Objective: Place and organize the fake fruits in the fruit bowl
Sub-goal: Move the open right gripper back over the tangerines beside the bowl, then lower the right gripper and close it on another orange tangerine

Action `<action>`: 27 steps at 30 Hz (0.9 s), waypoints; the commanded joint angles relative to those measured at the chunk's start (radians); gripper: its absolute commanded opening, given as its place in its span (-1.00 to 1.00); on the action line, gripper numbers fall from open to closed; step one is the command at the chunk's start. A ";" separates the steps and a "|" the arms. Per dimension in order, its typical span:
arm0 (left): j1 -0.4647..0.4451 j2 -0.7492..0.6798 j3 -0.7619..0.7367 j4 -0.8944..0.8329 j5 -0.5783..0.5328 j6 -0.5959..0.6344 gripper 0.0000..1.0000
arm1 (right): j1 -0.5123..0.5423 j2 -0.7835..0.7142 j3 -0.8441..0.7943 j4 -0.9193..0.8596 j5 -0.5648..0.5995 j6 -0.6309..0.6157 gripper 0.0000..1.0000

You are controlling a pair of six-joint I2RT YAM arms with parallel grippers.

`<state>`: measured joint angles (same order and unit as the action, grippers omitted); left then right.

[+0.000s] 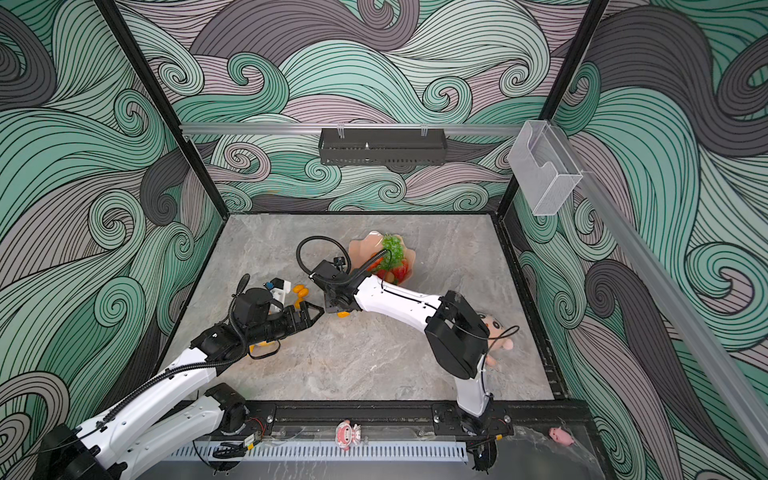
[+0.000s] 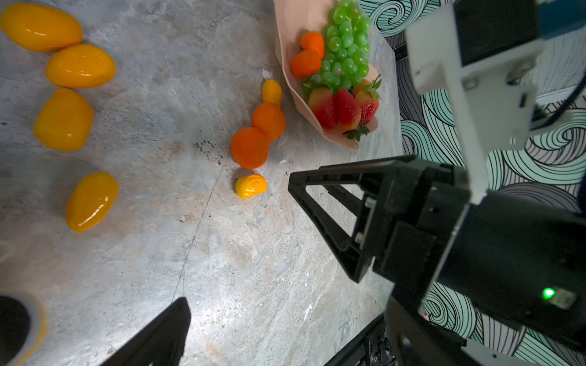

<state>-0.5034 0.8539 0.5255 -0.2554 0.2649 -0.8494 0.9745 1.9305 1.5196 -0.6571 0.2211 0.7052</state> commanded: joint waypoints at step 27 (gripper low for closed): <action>0.229 0.149 0.003 0.085 0.199 0.043 0.97 | -0.091 0.243 0.175 -0.035 -0.084 0.010 0.11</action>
<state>-0.2825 0.9955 0.5034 -0.1646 0.4400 -0.8303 0.8913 2.1548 1.6619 -0.6704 0.1493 0.7147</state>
